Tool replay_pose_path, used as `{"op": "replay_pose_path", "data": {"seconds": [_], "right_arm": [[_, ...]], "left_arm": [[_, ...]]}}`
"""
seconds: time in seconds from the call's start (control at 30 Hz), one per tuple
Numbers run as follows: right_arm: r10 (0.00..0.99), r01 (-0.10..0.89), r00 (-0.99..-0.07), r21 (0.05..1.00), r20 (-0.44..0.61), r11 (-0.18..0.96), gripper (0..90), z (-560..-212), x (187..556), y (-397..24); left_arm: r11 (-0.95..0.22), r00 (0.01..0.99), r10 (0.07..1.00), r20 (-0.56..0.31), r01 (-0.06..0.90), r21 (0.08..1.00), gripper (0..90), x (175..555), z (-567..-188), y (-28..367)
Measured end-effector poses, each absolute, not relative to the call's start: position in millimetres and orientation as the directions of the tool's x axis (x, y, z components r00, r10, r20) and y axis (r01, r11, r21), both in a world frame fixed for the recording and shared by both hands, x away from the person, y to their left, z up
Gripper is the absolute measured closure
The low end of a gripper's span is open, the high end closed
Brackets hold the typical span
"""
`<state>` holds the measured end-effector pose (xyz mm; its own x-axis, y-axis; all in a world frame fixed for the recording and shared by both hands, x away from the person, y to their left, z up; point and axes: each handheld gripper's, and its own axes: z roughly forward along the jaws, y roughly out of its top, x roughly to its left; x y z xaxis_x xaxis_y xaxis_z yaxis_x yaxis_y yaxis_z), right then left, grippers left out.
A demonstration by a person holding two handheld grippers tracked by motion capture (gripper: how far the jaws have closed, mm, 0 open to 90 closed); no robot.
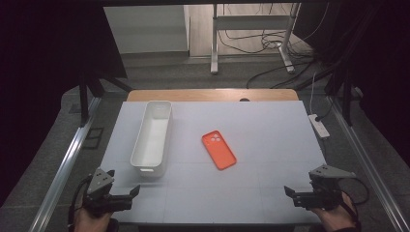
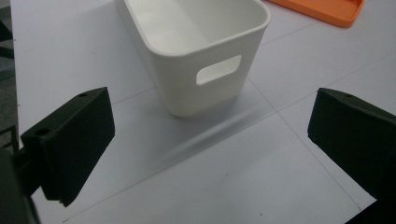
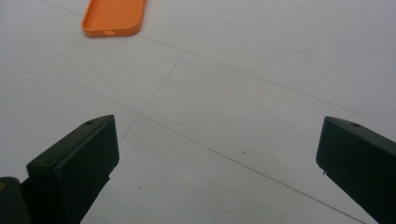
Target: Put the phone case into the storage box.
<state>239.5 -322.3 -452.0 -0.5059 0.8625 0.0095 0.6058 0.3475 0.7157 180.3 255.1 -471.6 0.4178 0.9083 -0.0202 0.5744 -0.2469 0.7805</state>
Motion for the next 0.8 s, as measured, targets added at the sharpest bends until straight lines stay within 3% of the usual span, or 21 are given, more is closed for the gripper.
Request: {"op": "replay_pose_path", "data": {"seconds": [0.8], "right_arm": [[0.819, 0.574, -0.573, 0.729, 0.032, 0.373, 0.0, -448, 255, -308]], "left_arm": [[-0.225, 0.415, 0.909, -0.040, 0.568, 0.792, 1.4, 178, -471, 259]]}}
